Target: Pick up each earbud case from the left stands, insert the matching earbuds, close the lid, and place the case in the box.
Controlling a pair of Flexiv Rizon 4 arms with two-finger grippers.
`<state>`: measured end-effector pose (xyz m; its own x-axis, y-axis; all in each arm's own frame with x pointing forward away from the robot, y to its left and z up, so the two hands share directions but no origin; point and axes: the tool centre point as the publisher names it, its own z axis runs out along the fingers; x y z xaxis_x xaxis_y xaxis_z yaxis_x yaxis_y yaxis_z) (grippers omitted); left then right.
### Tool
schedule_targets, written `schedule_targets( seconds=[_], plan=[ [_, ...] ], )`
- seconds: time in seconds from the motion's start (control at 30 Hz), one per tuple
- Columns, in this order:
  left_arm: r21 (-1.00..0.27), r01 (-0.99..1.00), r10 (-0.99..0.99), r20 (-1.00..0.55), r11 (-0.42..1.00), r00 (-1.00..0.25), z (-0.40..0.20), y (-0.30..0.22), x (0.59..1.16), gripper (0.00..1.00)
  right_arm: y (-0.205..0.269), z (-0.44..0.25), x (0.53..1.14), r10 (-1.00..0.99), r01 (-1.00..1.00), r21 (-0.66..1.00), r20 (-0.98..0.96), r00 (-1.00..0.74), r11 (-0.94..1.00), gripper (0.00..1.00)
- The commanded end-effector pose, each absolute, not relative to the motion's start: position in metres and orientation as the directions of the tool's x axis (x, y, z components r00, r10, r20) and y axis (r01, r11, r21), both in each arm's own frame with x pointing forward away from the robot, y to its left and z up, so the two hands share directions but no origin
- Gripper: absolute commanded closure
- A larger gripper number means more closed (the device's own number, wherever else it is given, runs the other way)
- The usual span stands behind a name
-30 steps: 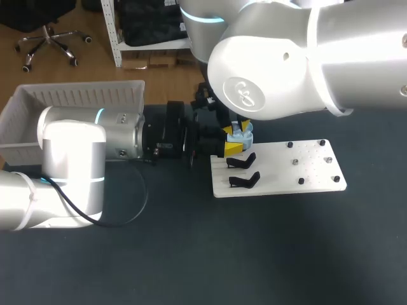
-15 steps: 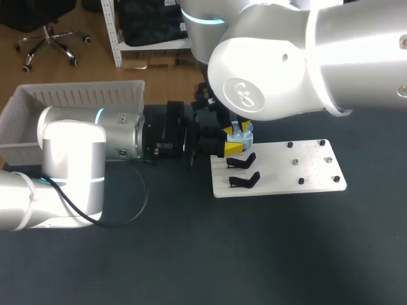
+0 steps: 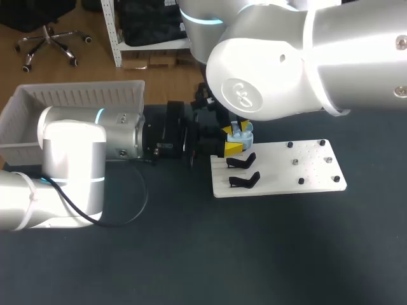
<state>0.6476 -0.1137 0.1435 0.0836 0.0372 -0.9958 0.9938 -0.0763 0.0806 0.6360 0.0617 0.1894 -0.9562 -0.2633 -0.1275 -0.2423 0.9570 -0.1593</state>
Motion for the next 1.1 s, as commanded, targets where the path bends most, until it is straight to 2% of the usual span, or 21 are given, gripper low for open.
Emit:
schedule_targets(
  seconds=[0.03,0.83,0.87,0.9,0.93,0.97,1.0,1.03,1.1],
  plan=[
    [0.080,0.994,0.038,-0.996,-0.075,0.083,0.1437,-0.1135,0.6469,1.00,0.0607,0.1886,0.6367,-0.261,-0.239,-0.161,-0.132,-0.956,0.957,1.00],
    [0.080,0.994,0.038,-0.996,-0.075,0.083,0.1437,-0.1135,0.6469,1.00,0.0618,0.1834,0.6379,-0.279,-0.258,-0.170,-0.115,-0.954,0.951,1.00],
    [0.080,0.994,0.038,-0.996,-0.075,0.083,0.1437,-0.1135,0.6469,1.00,0.0616,0.1837,0.6379,-0.279,-0.259,-0.167,-0.114,-0.953,0.951,0.93],
    [0.080,0.994,0.038,-0.996,-0.075,0.083,0.1437,-0.1135,0.6469,1.00,0.0614,0.1842,0.6379,-0.280,-0.259,-0.166,-0.115,-0.953,0.951,0.75],
    [0.080,0.994,0.038,-0.996,-0.075,0.083,0.1437,-0.1135,0.6469,1.00,0.0614,0.1848,0.6379,-0.281,-0.260,-0.164,-0.115,-0.953,0.952,0.63],
    [0.080,0.994,0.038,-0.996,-0.075,0.083,0.1437,-0.1135,0.6469,1.00,0.0614,0.1857,0.6377,-0.282,-0.261,-0.162,-0.117,-0.952,0.951,0.54],
    [0.080,0.994,0.038,-0.996,-0.075,0.083,0.1437,-0.1135,0.6469,1.00,0.0614,0.1864,0.6376,-0.282,-0.262,-0.161,-0.118,-0.952,0.951,0.52],
    [0.080,0.994,0.038,-0.996,-0.075,0.083,0.1437,-0.1135,0.6469,1.00,0.0614,0.1875,0.6371,-0.284,-0.264,-0.160,-0.120,-0.951,0.951,0.45],
    [0.080,0.994,0.038,-0.996,-0.075,0.083,0.1437,-0.1135,0.6469,1.00,0.0616,0.1899,0.6358,-0.287,-0.266,-0.159,-0.124,-0.950,0.951,0.24]
  ],
)
